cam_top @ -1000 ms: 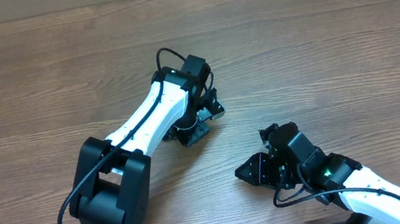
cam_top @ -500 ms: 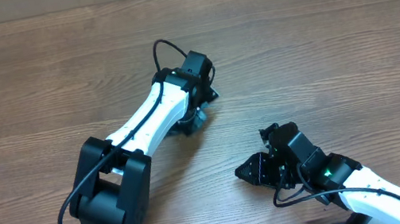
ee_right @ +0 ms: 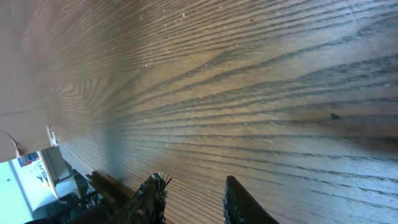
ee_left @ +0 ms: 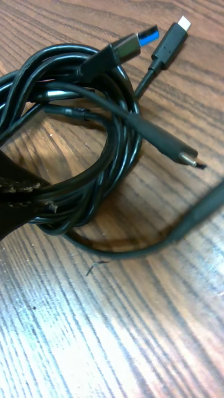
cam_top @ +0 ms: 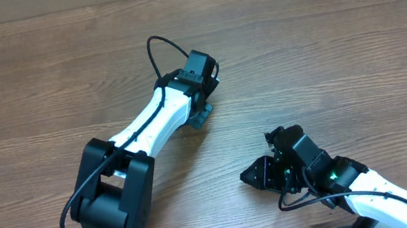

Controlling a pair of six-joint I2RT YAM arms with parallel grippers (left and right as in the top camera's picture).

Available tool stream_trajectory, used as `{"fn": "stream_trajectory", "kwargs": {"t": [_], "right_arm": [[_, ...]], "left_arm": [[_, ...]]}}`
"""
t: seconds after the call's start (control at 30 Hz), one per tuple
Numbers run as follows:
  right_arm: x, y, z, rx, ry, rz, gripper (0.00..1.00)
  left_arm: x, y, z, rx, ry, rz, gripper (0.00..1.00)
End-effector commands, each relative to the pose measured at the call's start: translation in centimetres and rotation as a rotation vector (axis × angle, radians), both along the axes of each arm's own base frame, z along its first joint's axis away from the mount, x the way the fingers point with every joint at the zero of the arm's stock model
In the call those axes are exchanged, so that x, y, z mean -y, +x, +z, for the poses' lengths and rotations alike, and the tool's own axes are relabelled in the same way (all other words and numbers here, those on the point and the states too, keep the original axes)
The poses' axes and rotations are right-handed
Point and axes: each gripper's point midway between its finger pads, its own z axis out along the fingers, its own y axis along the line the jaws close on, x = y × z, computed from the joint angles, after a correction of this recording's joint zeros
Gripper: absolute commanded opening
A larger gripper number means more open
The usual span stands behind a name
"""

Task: Untangle cables

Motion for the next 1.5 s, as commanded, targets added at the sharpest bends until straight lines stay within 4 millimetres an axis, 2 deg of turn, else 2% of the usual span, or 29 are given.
{"fn": "stream_trajectory", "kwargs": {"t": [0.0,0.2,0.33,0.53,0.7,0.83,0.9,1.03,1.13,1.23,1.27,1.33,1.47], "right_arm": [[0.2,-0.2,-0.3,0.003,-0.013,0.003,0.29],[0.3,-0.1,-0.4,0.007,-0.018,-0.002,0.29],[0.4,-0.1,-0.4,0.009,-0.02,-0.003,0.29],[0.4,0.0,-0.4,0.013,-0.025,-0.008,0.29],[0.4,0.0,-0.4,0.013,-0.025,-0.008,0.29],[0.5,0.1,-0.4,0.014,-0.026,-0.009,0.29],[0.6,0.2,-0.5,0.02,-0.035,-0.017,0.29],[0.7,0.3,-0.5,0.024,-0.04,-0.021,0.29],[0.7,0.3,-0.6,0.022,-0.042,-0.021,0.29],[1.0,0.3,-0.8,0.019,-0.056,-0.027,0.29],[1.1,0.2,-0.9,0.017,-0.061,-0.029,0.29],[1.1,0.2,-0.9,0.013,-0.064,-0.029,0.29],[1.2,0.1,-1.0,0.008,-0.069,-0.029,0.29]], "left_arm": [[-1.0,0.5,-0.1,0.02,-0.003,0.087,0.04],[-3.6,1.6,0.1,0.07,-0.011,0.298,0.04],[-5.4,1.8,-0.4,0.07,-0.056,0.461,0.04],[-5.4,1.3,-2.7,0.04,-0.145,0.48,0.04],[-5.6,1.2,-4.2,0.076,-0.188,0.546,0.13],[-5.4,0.7,-4.8,0.068,-0.237,0.631,0.09],[-4.1,0.1,-5.1,0.014,-0.306,0.652,0.09],[-1.0,-1.0,-5.1,-0.115,-0.47,0.687,0.18],[3.2,-1.5,-3.7,-0.236,-0.68,0.598,0.51],[7.9,-1.3,-0.4,-0.337,-0.948,0.444,0.69],[8.9,-1.2,0.7,-0.349,-1.011,0.396,1.0],[10.3,-0.9,2.5,-0.362,-1.103,0.32,0.99],[11.3,0.0,4.9,-0.385,-1.167,0.316,1.0]]}}
